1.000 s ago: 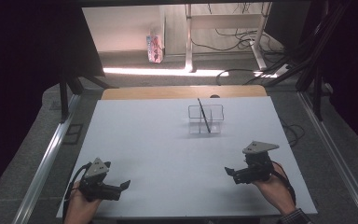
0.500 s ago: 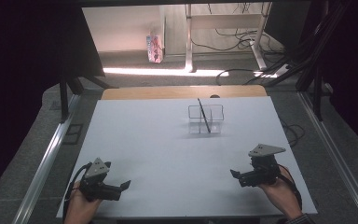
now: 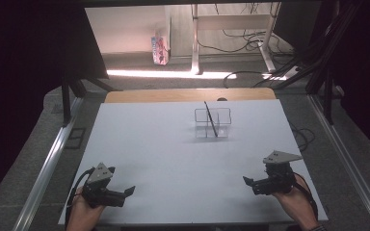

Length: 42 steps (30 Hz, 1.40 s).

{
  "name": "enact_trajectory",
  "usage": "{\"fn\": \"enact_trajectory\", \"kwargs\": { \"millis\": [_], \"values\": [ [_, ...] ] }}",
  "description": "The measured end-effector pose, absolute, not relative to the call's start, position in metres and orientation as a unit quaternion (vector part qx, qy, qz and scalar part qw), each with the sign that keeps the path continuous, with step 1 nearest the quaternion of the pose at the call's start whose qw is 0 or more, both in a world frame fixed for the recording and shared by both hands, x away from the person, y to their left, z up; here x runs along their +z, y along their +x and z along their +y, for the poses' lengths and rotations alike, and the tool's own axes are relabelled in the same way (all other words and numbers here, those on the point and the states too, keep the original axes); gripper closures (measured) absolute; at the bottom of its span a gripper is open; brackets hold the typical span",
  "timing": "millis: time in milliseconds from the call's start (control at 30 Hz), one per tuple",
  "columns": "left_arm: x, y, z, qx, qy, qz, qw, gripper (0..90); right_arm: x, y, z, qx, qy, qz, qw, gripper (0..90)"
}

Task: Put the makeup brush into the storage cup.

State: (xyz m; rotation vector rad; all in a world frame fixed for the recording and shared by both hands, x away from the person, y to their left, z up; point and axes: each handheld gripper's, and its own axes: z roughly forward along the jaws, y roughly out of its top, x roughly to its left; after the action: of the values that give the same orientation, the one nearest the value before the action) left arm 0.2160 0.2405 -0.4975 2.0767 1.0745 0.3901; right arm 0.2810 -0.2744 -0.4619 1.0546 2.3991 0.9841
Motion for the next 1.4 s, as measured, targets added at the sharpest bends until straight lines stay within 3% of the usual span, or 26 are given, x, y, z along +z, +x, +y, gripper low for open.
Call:
{"fn": "enact_trajectory", "kwargs": {
  "millis": [1400],
  "values": [
    [-0.498,0.216,0.240,0.152,0.815,0.416,0.374,0.0,-0.468,0.260,-0.318,0.319,0.414,0.830,0.197,0.0]
  ]
}}
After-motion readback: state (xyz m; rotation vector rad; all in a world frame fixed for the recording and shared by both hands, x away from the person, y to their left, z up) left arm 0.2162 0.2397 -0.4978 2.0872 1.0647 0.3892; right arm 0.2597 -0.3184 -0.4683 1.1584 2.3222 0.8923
